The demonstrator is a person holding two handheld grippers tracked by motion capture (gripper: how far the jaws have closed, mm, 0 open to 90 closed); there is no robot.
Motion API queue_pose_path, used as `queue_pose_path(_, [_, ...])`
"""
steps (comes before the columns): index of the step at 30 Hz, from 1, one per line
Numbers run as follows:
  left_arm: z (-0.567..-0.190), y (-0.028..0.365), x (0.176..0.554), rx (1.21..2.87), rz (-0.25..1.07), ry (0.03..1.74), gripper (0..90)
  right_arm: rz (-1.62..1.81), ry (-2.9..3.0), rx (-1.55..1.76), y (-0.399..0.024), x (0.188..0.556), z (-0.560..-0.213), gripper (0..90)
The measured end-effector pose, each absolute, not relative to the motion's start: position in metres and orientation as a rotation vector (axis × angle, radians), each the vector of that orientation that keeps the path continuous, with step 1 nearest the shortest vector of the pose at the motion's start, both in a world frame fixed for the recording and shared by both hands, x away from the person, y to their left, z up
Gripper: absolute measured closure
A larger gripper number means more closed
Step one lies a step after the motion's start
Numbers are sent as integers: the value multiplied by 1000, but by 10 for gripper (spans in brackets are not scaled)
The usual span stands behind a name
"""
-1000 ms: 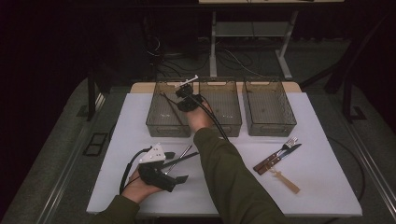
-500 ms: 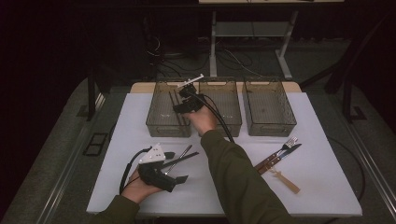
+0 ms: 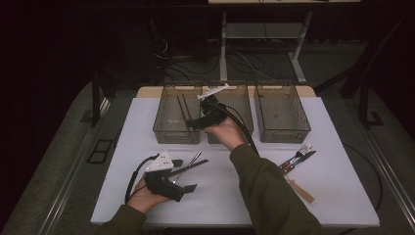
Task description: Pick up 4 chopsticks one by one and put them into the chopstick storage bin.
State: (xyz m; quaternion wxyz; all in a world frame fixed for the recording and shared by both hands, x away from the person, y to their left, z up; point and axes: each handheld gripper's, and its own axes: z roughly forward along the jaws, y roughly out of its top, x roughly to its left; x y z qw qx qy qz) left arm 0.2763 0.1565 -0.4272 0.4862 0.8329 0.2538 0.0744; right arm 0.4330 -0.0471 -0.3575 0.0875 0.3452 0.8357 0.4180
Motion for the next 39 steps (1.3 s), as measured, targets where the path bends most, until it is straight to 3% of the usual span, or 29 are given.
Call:
queue_pose_path(14, [-429,156,278,2007,168,644,6,1292,2456,989,-95,402,-359,109])
queue_pose_path(39, [-429,156,277,2020,174,629,6,1353,2349,1008,-187,335,-386,110])
